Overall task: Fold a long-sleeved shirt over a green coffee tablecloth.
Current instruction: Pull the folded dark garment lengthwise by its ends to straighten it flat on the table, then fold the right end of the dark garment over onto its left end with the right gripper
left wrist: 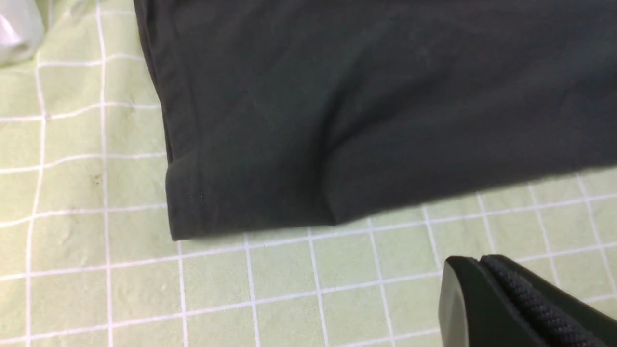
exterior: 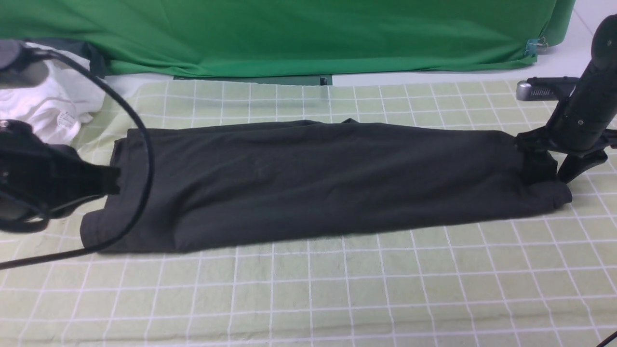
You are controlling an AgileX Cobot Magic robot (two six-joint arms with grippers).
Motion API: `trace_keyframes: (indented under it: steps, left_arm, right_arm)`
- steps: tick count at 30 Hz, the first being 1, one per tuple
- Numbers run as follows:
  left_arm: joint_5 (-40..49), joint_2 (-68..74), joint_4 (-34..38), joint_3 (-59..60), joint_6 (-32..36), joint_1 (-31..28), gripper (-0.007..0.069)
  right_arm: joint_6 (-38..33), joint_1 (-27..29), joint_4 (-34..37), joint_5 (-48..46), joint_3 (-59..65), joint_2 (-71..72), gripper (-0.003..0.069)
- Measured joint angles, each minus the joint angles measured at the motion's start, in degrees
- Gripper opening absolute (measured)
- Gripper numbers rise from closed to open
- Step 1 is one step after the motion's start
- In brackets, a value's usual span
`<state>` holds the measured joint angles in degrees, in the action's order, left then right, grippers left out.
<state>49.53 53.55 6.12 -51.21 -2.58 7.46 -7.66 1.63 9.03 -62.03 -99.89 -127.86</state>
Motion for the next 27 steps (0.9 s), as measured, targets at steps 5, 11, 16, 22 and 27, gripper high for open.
trace_keyframes:
  steps: [5, 11, 16, 22, 27]
  left_arm:
    - [0.11, -5.25, 1.5, 0.0, 0.0, 0.0, 0.0011]
    - [-0.12, -8.99, 1.79, 0.0, 0.0, 0.0, 0.0011]
    - [2.35, -10.25, 1.79, 0.0, 0.0, 0.0, 0.0011]
    - [4.09, -11.94, 1.79, 0.0, 0.0, 0.0, 0.0011]
    - [4.09, -12.08, 1.73, 0.0, 0.0, 0.0, 0.0011]
  right_arm:
    - [-1.84, -0.57, 0.06, -0.08, -0.05, -0.13, 0.0417]
    - [-4.97, -1.08, -0.3, -1.42, -0.2, 0.31, 0.0053]
    - [-2.17, 0.19, -5.9, -3.83, -0.08, 3.32, 0.0051]
    - [0.56, 4.17, -10.31, -5.93, -0.89, 9.55, 0.0051]
    - [1.36, 3.33, -5.31, -7.47, -4.55, 13.58, 0.0051]
